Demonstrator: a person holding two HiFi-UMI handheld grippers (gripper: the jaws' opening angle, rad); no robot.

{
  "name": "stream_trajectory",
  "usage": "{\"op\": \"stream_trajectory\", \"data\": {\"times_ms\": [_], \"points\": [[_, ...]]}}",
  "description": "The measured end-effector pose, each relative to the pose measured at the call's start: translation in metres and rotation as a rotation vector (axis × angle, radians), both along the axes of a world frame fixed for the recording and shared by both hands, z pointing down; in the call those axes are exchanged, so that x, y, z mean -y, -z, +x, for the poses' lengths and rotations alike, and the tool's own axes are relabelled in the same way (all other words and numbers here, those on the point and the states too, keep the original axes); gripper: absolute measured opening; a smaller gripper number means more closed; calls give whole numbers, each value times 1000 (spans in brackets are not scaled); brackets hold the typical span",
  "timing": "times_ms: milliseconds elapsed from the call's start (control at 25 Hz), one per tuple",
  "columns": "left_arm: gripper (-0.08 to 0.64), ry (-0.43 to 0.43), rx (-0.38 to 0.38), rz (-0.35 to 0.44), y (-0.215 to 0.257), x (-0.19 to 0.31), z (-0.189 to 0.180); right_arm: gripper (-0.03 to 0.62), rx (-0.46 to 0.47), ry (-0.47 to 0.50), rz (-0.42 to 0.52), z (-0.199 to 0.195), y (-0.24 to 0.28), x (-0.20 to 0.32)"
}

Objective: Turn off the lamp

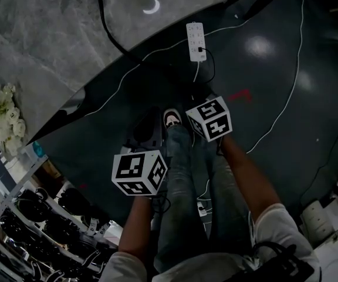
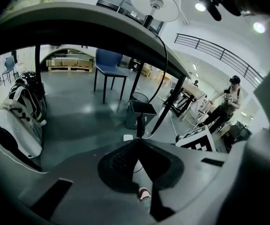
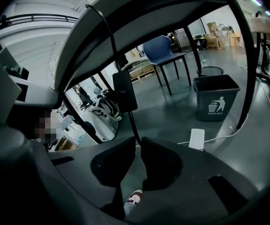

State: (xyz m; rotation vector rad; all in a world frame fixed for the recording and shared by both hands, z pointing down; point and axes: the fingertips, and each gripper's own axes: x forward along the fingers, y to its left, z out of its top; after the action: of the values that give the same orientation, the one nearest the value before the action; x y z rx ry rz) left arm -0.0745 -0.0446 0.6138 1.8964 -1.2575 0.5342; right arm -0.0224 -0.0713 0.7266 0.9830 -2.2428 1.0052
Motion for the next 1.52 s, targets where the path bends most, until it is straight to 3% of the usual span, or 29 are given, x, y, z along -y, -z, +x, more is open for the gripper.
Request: {"op": "stream_trajectory", "data": {"times_ms": [200,440,640,800,1160,1520], "points": [[9,-14,-15,6,6,-2,8,64,-7,-28,-35,10,-8,-6],[9,-31,-17,27,18,-2,14,66,1,-51,-6,17,8,-10],[9,-27,-17,38,31,-3,17,6,-16,-100,1,32,27,-12],[9,-34,-13,69,48,-1,22,0,-21,-119,-8,42,44,-11],[9,15,16,126,102,2,23,0,0,-162,54,59,136,-6],[9,76,15,186,212,-7,20,0,-10,-193,111,69,260,-16]]}}
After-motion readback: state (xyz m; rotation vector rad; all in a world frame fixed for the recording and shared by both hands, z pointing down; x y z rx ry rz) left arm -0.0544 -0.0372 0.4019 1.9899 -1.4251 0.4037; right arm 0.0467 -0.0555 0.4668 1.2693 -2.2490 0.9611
